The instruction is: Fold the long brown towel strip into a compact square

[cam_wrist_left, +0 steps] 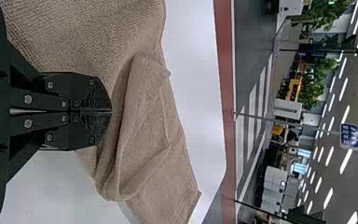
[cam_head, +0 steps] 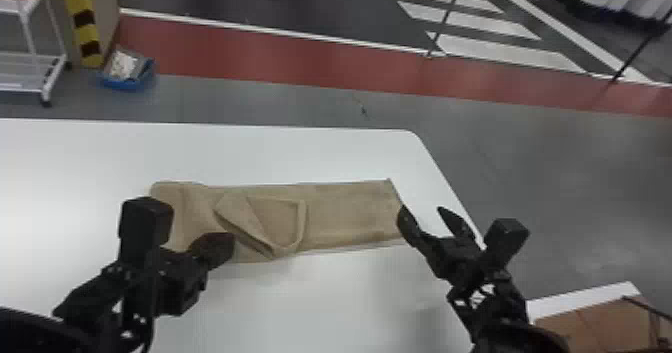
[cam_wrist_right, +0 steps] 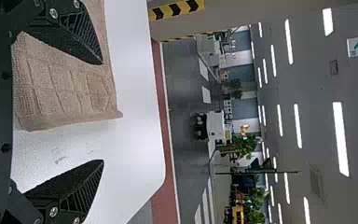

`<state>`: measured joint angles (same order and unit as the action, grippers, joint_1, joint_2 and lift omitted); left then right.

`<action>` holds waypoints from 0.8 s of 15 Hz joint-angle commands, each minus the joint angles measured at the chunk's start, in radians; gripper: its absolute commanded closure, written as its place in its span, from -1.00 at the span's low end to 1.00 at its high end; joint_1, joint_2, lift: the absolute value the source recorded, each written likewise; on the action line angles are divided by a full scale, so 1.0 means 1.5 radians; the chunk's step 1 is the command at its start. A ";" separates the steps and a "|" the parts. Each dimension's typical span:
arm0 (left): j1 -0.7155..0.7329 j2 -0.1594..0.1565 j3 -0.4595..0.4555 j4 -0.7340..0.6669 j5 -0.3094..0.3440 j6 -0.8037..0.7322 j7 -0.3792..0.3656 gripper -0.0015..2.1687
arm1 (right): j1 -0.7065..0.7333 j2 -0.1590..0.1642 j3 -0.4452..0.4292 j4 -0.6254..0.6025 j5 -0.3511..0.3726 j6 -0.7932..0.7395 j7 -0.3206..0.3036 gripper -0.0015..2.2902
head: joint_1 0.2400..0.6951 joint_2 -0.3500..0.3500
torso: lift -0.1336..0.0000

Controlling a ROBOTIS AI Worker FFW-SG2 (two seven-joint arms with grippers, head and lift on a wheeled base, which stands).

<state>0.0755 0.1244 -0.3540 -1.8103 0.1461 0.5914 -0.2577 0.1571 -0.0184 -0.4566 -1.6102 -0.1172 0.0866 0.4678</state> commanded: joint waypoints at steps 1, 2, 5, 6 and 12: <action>-0.007 -0.008 -0.005 0.011 0.002 0.000 0.000 0.81 | -0.006 0.000 0.004 0.003 0.001 0.007 0.000 -0.87 | 1.00 -1.00 | -0.85; -0.012 -0.011 -0.006 0.019 0.007 0.000 0.000 0.82 | -0.007 0.000 0.006 0.003 0.001 0.007 0.000 -0.87 | 1.00 -1.00 | -0.85; -0.028 -0.019 -0.022 0.031 0.009 0.000 0.003 0.81 | -0.012 -0.001 0.006 0.012 -0.005 0.007 0.000 -0.87 | 1.00 -1.00 | -0.85; -0.034 -0.019 -0.028 0.036 0.010 0.000 0.004 0.81 | -0.013 -0.002 0.006 0.015 -0.009 0.007 0.000 -0.87 | 1.00 -1.00 | -0.85; -0.089 -0.042 -0.083 0.084 0.006 -0.002 0.041 0.81 | -0.022 -0.002 0.007 0.042 -0.035 -0.003 0.016 -0.87 | 1.00 -1.00 | -0.85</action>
<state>-0.0292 0.0686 -0.4477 -1.7119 0.1549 0.5914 -0.2055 0.1276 -0.0215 -0.4465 -1.5567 -0.1522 0.0833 0.4878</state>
